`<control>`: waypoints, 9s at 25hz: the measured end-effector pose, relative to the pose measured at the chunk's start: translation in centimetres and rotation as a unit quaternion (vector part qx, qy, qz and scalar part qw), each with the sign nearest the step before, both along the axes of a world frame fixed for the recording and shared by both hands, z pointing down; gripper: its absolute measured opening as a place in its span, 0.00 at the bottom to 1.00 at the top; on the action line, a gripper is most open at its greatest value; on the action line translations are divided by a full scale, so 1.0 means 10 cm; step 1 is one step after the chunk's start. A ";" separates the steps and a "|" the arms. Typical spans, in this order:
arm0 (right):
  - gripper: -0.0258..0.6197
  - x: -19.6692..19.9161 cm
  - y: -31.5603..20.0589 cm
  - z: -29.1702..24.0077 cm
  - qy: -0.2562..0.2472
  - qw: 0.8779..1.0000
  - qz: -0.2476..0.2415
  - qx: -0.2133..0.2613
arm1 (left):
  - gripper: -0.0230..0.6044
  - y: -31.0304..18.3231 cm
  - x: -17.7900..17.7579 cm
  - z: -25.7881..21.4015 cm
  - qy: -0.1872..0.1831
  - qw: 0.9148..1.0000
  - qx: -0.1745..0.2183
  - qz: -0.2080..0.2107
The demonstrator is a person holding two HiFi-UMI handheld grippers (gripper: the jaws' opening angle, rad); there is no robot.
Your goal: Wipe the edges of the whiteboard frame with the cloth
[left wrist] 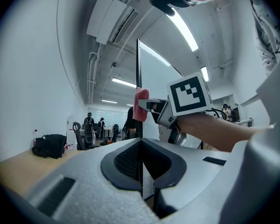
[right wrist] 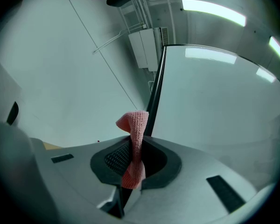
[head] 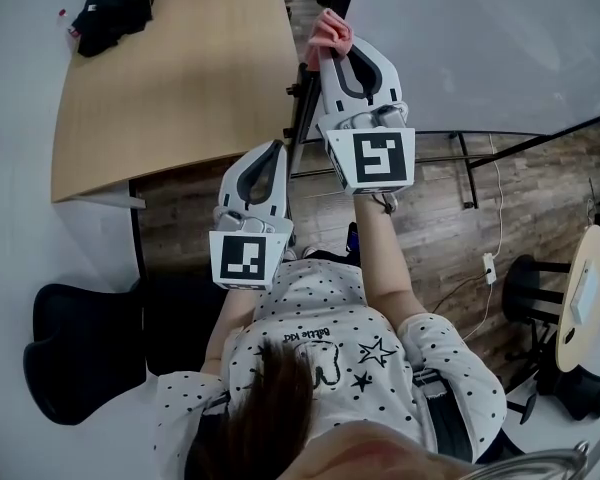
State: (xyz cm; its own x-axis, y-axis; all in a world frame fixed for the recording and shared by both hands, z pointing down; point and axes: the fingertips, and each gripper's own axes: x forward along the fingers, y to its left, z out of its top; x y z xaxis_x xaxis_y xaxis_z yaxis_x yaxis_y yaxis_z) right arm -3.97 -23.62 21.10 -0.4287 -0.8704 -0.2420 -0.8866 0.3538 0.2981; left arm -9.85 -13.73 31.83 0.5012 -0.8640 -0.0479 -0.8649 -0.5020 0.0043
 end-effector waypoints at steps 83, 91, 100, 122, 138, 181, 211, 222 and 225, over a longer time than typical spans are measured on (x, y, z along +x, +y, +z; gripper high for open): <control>0.10 -0.02 -0.02 0.54 0.009 0.999 0.007 -0.043 | 0.06 0.03 -0.08 -0.10 0.005 1.000 0.000 -0.010; 0.10 -0.02 -0.04 0.60 0.015 0.999 0.013 -0.045 | 0.06 0.03 -0.11 -0.08 0.001 1.000 0.008 -0.004; 0.10 -0.03 -0.03 0.64 0.018 0.999 0.021 -0.045 | 0.06 0.08 -0.13 -0.05 0.000 1.000 0.000 0.006; 0.10 0.05 -0.05 0.88 0.000 0.997 -0.015 -0.074 | 0.06 0.05 -0.08 0.12 0.003 0.998 -0.038 -0.048; 0.09 0.11 -0.09 1.08 0.014 0.996 -0.040 -0.078 | 0.06 0.04 0.11 0.19 -0.002 0.994 -0.039 -0.098; 0.09 0.14 -0.11 1.79 0.040 0.991 -0.024 -0.127 | 0.06 -0.03 0.09 0.23 -0.011 0.994 -0.023 -0.106; 0.09 0.09 -0.10 2.21 0.065 0.985 -0.026 -0.160 | 0.06 -0.01 0.13 0.25 -0.005 0.993 -0.043 -0.107; 0.09 0.10 -0.13 2.25 0.065 0.985 -0.028 -0.157 | 0.06 -0.06 0.14 0.19 -0.023 0.993 -0.033 -0.115; 0.09 0.09 -0.12 2.29 0.068 0.984 -0.031 -0.160 | 0.06 -0.07 0.14 0.19 -0.024 0.992 -0.033 -0.117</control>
